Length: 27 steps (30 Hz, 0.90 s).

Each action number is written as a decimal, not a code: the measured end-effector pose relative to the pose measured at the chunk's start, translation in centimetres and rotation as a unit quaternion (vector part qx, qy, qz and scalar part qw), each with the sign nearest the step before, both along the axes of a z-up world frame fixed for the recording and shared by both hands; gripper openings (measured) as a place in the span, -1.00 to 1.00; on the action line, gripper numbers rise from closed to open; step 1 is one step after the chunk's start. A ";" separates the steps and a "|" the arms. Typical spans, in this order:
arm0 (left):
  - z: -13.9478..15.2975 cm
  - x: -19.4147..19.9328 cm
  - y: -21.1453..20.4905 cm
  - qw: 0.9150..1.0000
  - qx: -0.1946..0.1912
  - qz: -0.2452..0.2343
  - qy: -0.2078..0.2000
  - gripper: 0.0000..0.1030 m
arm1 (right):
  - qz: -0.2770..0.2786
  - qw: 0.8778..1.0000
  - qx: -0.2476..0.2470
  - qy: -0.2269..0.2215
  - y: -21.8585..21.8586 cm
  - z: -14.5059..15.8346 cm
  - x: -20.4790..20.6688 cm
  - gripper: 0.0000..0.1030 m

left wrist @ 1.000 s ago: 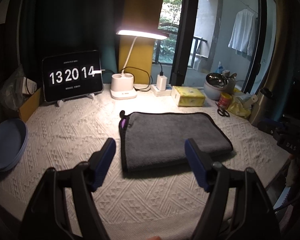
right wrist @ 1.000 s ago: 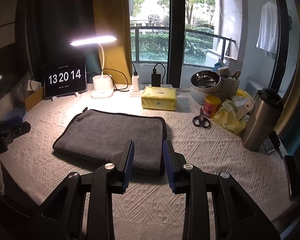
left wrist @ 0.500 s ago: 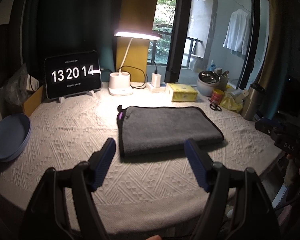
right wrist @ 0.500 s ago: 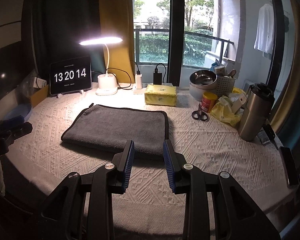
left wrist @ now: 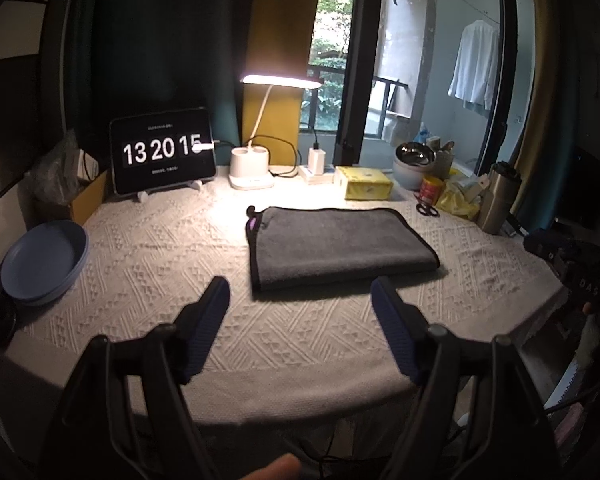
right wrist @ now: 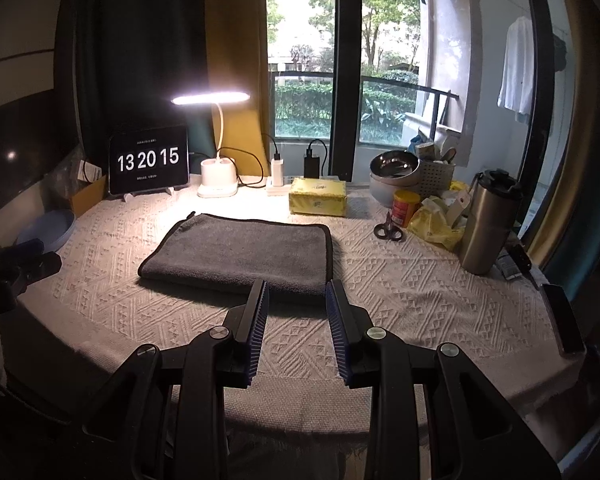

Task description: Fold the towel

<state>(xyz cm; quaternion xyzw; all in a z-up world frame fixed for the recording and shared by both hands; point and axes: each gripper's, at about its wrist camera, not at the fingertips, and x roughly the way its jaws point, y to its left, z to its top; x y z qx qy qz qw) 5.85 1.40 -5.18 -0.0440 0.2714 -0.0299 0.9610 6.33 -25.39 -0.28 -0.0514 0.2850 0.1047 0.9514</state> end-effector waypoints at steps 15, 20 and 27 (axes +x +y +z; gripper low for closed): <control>4.6 -4.5 0.0 0.994 0.009 0.022 -0.111 0.88 | -0.002 0.995 0.005 -0.102 -1.5 5.5 -6.0 0.01; 5.8 -5.9 0.3 0.988 0.014 0.027 -0.150 0.89 | 0.007 0.993 0.003 -0.119 -1.2 6.1 -6.8 0.03; 6.7 -6.8 0.6 0.984 0.013 0.027 -0.175 0.91 | 0.004 0.993 0.004 -0.119 -1.1 6.3 -6.8 0.05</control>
